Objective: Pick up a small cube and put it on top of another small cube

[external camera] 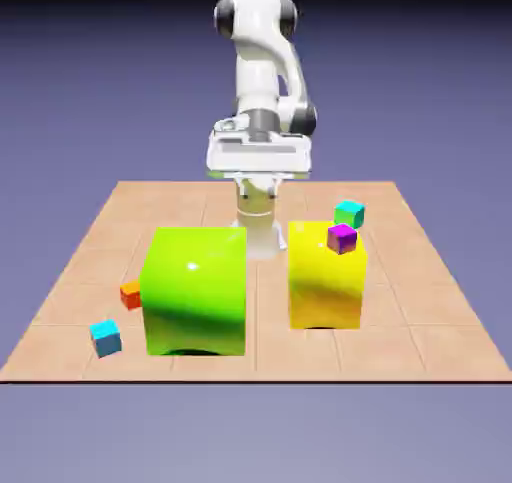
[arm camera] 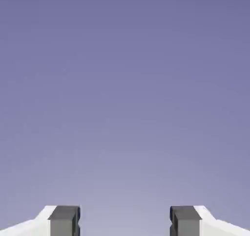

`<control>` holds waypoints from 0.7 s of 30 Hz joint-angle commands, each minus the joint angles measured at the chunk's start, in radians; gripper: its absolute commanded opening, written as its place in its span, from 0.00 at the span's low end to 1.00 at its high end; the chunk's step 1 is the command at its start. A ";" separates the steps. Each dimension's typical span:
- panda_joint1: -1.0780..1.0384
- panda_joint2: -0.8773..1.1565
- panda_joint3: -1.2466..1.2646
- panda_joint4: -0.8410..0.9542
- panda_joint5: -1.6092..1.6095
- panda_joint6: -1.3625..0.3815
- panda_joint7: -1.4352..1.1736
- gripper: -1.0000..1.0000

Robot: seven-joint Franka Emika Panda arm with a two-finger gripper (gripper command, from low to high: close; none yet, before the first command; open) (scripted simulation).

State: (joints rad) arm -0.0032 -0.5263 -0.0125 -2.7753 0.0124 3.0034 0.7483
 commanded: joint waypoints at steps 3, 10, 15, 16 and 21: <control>-0.038 0.109 -0.031 0.086 0.031 -0.084 0.018 0.50; -0.126 0.362 -0.104 0.288 0.103 -0.279 0.061 0.50; -0.188 0.544 -0.156 0.431 0.155 -0.419 0.091 0.50; -0.201 0.580 -0.166 0.460 0.165 -0.446 0.097 0.50; -0.264 0.761 -0.218 0.604 0.216 -0.586 0.127 0.50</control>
State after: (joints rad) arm -0.2668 0.2348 -0.2307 -2.1714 0.2288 2.4175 0.8756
